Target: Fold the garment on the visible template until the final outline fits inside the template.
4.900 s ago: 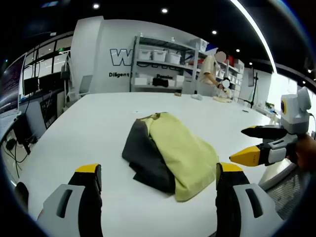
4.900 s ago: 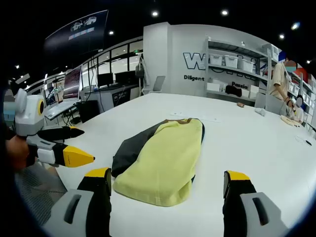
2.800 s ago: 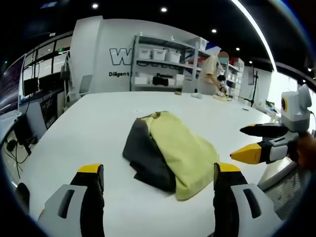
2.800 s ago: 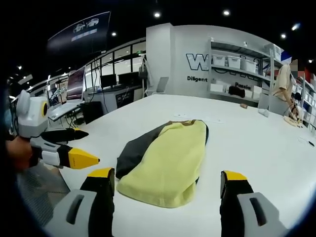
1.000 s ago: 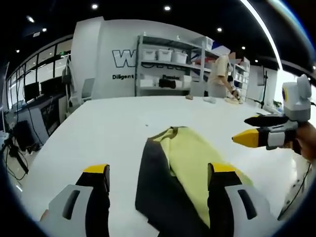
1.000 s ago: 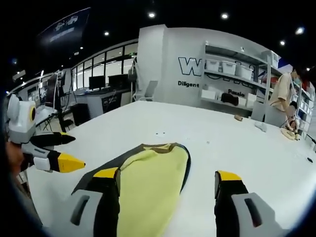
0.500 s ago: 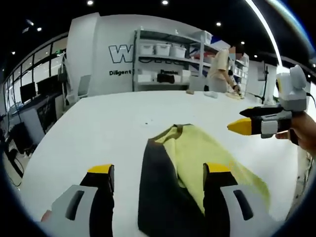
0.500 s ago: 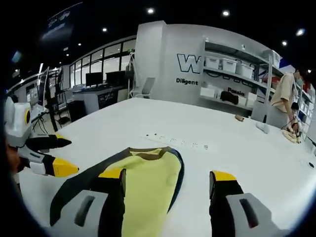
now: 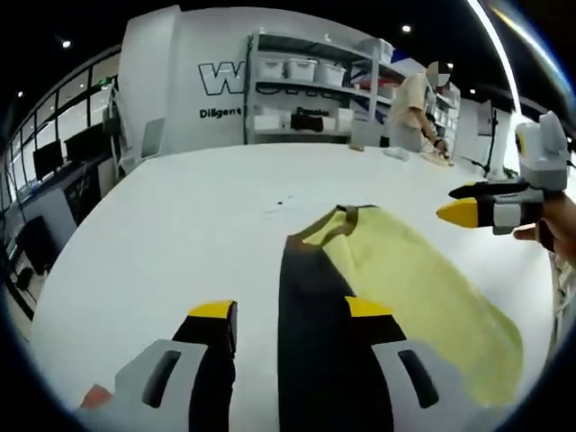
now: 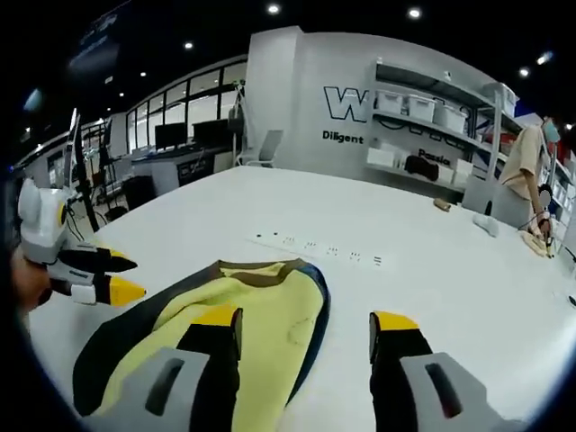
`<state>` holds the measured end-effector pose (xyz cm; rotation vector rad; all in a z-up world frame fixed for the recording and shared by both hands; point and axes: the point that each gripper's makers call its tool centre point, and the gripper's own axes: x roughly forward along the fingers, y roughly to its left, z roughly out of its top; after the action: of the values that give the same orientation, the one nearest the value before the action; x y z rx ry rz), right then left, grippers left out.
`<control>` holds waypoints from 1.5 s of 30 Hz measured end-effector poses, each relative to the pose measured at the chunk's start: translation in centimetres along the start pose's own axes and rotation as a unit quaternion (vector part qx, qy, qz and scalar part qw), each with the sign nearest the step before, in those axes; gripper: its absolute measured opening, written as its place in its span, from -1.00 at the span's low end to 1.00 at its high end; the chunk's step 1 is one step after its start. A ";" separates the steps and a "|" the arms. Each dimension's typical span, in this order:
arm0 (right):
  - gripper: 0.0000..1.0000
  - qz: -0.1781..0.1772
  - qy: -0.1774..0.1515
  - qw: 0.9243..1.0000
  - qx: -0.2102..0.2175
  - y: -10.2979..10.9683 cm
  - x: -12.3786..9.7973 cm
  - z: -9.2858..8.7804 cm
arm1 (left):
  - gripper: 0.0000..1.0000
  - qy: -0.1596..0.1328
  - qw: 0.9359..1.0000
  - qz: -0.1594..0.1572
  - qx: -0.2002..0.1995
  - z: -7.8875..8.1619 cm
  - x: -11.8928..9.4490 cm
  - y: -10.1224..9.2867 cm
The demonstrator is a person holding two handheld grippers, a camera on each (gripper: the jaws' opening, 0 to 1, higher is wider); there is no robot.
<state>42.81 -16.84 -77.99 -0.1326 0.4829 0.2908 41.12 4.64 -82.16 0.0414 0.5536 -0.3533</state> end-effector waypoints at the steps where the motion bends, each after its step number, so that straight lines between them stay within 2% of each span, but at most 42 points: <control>1: 0.09 0.000 0.001 1.000 0.000 -0.1 0.1 -0.1 | -0.34 0.002 1.000 -0.001 0.003 -0.1 0.2 0.0; 3: 0.03 0.003 0.005 1.000 -0.002 -0.1 0.4 -0.4 | -0.50 0.015 1.000 -0.009 0.004 -0.8 0.8 -0.1; 10: 0.01 0.004 0.007 1.000 0.000 -0.5 0.9 -0.7 | -0.80 0.028 0.999 -0.018 -0.011 -1.8 1.9 0.0; 15: 0.00 0.002 0.005 1.000 0.004 -0.8 1.0 -0.7 | -0.75 0.051 0.998 -0.010 -0.023 -3.0 2.6 0.1; 18: 0.00 0.002 0.004 1.000 0.003 -0.9 1.1 -0.6 | -0.75 0.048 0.999 -0.008 -0.017 -2.7 2.7 -0.1; 23: -0.01 -0.001 0.006 1.000 0.006 -1.4 1.5 -0.9 | -0.90 0.055 0.998 -0.009 -0.015 -2.8 2.5 -0.7; 27: -0.02 -0.005 0.007 1.000 0.008 -1.7 1.5 -1.0 | -1.00 0.058 0.998 -0.005 -0.013 -2.9 2.6 -0.2; 35: -0.07 -0.018 0.019 1.000 0.002 -2.9 2.1 -1.9 | -1.00 0.065 0.998 -0.001 0.009 -2.9 2.8 0.5; 39: -0.22 -0.024 0.041 0.999 -0.014 -3.5 2.7 -3.1 | -1.00 0.068 0.998 0.005 -0.002 -2.8 2.7 1.5; 45: -0.68 -0.010 0.063 0.998 -0.020 -3.0 3.6 -4.4 | -1.00 0.070 0.998 0.005 0.001 -2.9 2.8 1.6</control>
<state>44.81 -19.65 -83.41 -0.1954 0.5998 0.2738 42.44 5.60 -86.20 0.0705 0.6907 -0.3430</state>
